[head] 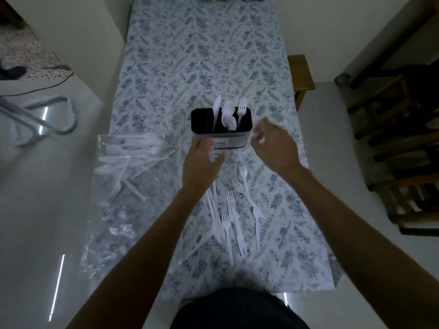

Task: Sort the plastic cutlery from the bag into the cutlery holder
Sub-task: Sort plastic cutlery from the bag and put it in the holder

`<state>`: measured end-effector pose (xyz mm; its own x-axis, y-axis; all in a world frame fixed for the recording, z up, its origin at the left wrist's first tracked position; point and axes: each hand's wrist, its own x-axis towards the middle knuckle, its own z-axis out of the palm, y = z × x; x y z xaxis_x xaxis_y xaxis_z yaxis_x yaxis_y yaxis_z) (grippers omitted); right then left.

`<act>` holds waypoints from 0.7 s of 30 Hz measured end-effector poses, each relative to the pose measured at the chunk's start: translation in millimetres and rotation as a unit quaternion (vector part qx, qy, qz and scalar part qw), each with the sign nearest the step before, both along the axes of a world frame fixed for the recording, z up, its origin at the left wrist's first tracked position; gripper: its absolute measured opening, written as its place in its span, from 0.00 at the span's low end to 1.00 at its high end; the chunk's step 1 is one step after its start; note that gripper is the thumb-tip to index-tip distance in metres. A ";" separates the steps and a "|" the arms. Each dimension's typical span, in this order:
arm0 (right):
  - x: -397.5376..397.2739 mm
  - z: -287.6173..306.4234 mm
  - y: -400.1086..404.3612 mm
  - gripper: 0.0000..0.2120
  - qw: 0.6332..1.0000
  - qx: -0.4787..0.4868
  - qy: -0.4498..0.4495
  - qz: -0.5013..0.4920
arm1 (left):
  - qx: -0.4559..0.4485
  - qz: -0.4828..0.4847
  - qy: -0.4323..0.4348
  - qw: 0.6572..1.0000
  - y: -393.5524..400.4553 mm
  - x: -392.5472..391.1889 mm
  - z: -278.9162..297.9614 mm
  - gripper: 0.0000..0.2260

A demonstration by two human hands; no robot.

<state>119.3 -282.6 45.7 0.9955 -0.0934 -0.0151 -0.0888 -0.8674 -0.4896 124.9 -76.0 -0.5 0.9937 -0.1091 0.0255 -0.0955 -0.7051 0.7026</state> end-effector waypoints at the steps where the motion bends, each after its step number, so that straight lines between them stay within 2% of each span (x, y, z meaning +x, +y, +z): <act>1: -30.5 -17.4 1.9 0.06 0.998 -0.012 0.053 -0.014 | 0.004 -0.006 0.034 0.999 0.0 -22.4 -8.1 0.16; 4: -120.7 -70.8 12.0 0.12 0.975 -0.046 0.211 -0.046 | 0.011 -0.014 0.151 0.988 -5.8 -87.3 -45.5 0.11; 7: -176.8 -101.4 19.5 0.18 0.961 -0.049 0.256 -0.089 | -0.027 0.006 0.212 0.977 -19.3 -138.8 -63.8 0.09; 13: -191.3 -119.7 14.0 0.14 0.975 -0.053 0.195 -0.092 | -0.084 0.037 0.219 0.971 -46.5 -169.5 -68.5 0.06; 17: -188.1 -115.2 9.6 0.26 0.975 -0.072 0.177 -0.113 | -0.109 0.042 0.217 0.969 -58.0 -164.5 -65.4 0.05; 21: -170.2 -122.6 8.4 0.24 0.987 -0.118 0.105 -0.039 | -0.132 0.054 0.222 0.965 -59.4 -158.7 -59.7 0.05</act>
<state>-50.9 -274.2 -77.0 0.9624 -0.1956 -0.1887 -0.2381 -0.9415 -0.2385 -33.8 -135.4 -60.3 0.9182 -0.0517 -0.3927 0.3206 -0.4851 0.8135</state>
